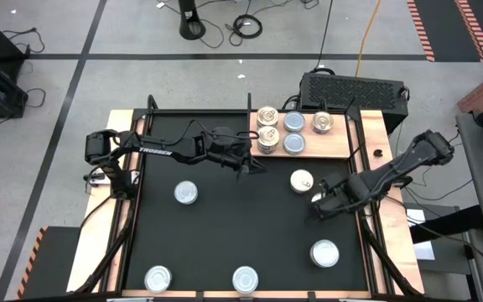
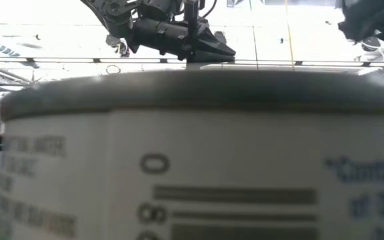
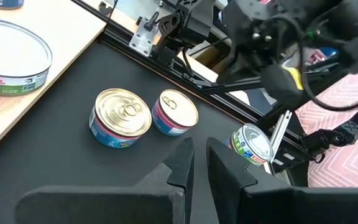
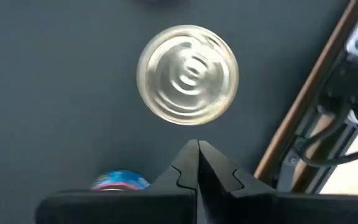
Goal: Stack canned seafood by type on shelf
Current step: Put the blue pink tuna can on the shelf aligned with the other blue pink tuna can
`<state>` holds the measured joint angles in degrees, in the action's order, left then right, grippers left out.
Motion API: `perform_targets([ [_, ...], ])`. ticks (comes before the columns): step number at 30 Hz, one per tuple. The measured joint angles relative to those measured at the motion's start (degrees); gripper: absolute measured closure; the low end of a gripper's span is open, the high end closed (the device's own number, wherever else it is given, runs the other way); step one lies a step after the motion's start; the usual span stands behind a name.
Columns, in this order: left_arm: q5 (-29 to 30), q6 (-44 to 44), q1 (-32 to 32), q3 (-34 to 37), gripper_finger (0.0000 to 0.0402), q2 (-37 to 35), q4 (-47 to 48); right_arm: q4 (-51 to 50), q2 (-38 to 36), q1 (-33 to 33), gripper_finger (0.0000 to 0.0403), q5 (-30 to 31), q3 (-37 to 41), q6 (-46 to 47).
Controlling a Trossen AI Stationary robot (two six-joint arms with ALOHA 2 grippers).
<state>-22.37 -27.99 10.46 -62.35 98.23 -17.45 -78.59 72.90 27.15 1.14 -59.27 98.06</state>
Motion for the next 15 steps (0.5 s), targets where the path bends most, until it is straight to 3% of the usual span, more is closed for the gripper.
perform_targets([
  [8,0.0,-1.5,0.0,0.0,0.0357,0.0,0.0,8.6,-13.0,1.3,0.0403,0.0,9.2,9.6],
  [15,0.1,-3.2,-0.3,0.0,0.0357,0.0,0.2,26.1,-12.2,7.2,0.0403,0.0,13.9,16.7],
])
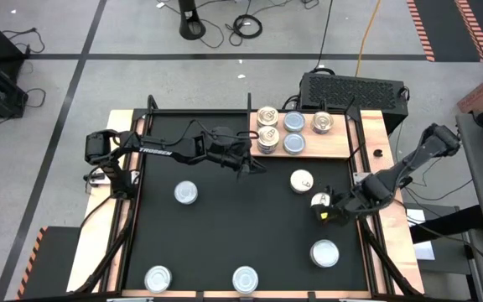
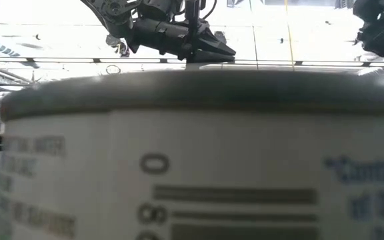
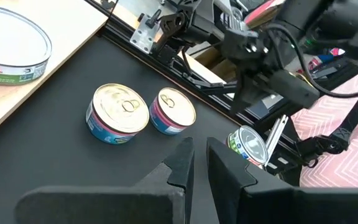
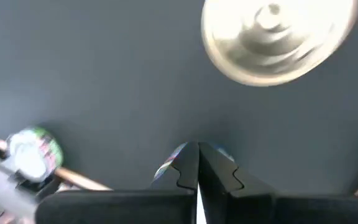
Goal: Stack canned seafood by type on shelf
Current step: Put the blue pink tuna can on the shelf aligned with the other blue pink tuna can
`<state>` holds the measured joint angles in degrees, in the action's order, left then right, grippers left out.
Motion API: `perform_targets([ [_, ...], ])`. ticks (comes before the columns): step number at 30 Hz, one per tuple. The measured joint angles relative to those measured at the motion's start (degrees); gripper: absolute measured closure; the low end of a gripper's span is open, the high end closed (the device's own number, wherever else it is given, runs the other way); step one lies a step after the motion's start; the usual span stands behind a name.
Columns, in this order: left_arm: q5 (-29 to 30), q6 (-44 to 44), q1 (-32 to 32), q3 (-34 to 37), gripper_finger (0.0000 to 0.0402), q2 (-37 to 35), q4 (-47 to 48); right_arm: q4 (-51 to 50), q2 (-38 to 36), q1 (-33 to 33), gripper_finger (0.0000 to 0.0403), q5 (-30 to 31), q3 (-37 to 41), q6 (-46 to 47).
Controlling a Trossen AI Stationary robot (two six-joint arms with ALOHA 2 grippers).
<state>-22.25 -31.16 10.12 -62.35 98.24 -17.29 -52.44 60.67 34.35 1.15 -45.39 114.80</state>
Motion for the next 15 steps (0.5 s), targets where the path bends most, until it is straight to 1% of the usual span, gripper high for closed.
perform_targets([
  [3,1.3,0.0,-0.3,0.0,0.0357,0.0,0.3,-0.4,1.9,3.0,0.0403,-0.8,0.1,3.2],
  [8,3.1,-1.5,-0.4,0.0,0.0357,0.0,0.3,-1.6,3.9,7.3,0.0403,-7.0,0.2,4.8],
  [12,4.9,-2.1,-0.4,0.0,0.0357,0.0,0.3,-6.8,5.0,9.5,0.0403,-12.9,0.2,4.8],
  [15,5.7,-3.1,-0.4,0.0,0.0357,0.0,0.3,-10.8,5.5,10.4,0.0403,-13.5,0.4,3.3],
])
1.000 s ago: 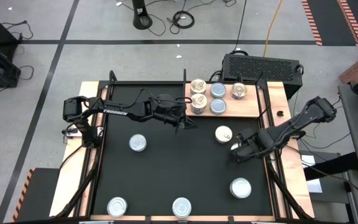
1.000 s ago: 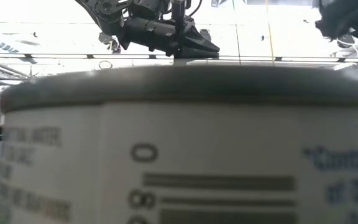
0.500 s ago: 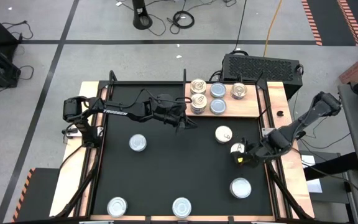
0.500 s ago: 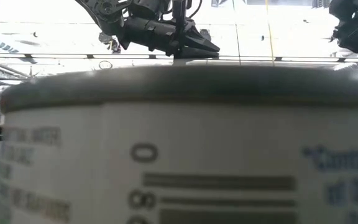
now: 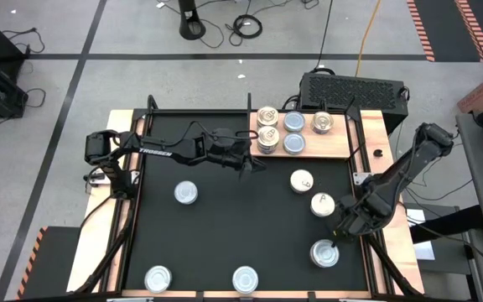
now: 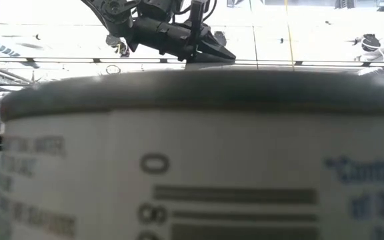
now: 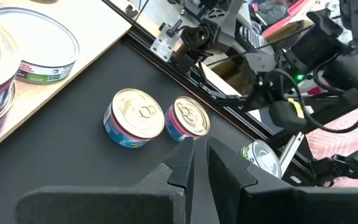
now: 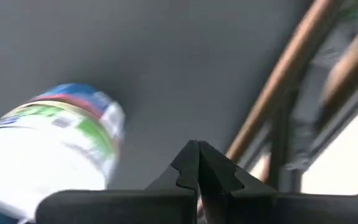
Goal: Stack canned seafood by type on shelf
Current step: Put the blue pink tuna can on the shelf aligned with the other blue pink tuna can
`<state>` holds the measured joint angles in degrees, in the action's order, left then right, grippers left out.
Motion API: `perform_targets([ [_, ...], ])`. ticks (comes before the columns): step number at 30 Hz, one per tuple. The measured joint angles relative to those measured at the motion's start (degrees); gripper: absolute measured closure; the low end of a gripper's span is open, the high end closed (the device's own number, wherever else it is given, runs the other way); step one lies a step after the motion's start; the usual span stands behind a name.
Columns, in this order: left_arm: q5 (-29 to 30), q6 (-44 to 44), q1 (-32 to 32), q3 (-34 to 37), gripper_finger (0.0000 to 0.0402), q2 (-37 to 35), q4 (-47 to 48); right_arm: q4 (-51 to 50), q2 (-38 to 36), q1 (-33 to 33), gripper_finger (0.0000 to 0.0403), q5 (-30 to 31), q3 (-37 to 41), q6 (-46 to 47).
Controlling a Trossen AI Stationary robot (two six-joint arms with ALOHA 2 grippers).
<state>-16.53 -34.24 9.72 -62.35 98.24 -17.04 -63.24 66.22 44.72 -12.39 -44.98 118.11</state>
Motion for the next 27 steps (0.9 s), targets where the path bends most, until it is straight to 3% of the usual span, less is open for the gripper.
perform_targets([
  [12,0.5,-4.0,-0.1,0.0,0.0357,0.0,-0.5,-1.0,0.0,0.0,0.0403,0.5,7.0,-6.2],
  [19,1.1,-4.5,-0.1,0.0,0.0357,0.0,-0.5,1.9,0.0,-0.3,0.0403,9.0,7.2,-4.8],
  [27,1.9,-4.4,-0.1,0.0,0.0357,0.0,-0.5,4.2,0.0,-3.8,0.0403,12.5,7.2,-5.9],
])
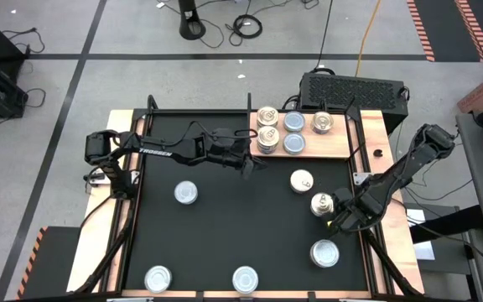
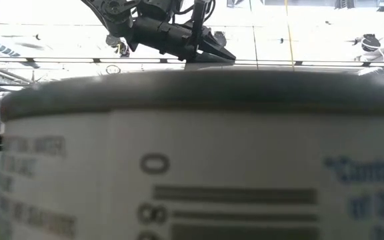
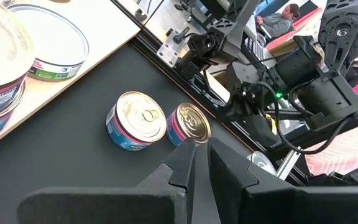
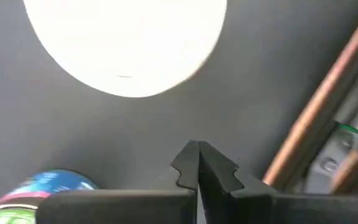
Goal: Stack canned seafood by type on shelf
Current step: Put the blue pink tuna can on the shelf aligned with the other blue pink tuna can
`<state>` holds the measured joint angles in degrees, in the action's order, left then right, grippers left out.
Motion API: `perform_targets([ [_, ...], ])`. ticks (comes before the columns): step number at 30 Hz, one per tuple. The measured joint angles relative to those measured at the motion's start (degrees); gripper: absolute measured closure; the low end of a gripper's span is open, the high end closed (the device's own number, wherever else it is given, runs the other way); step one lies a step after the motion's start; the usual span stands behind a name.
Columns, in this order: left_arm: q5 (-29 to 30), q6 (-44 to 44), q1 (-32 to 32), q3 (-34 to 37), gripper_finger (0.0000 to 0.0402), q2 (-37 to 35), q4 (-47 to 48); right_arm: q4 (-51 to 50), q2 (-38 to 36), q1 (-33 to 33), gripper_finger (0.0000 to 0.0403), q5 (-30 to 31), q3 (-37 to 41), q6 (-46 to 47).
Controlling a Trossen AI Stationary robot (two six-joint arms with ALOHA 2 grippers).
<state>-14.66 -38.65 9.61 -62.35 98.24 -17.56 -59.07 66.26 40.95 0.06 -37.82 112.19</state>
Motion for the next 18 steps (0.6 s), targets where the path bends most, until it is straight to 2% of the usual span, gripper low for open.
perform_targets([
  [11,0.3,1.5,0.0,0.0,0.0357,0.0,0.0,5.0,0.0,-7.3,0.0403,2.0,0.0,-7.6],
  [15,0.5,1.6,0.0,0.0,0.0357,0.0,0.0,4.5,0.0,-10.1,0.0403,3.3,0.0,-10.1],
  [18,0.5,1.8,0.0,0.0,0.0357,0.0,0.0,4.1,0.0,-12.1,0.0403,2.1,0.0,-12.5],
])
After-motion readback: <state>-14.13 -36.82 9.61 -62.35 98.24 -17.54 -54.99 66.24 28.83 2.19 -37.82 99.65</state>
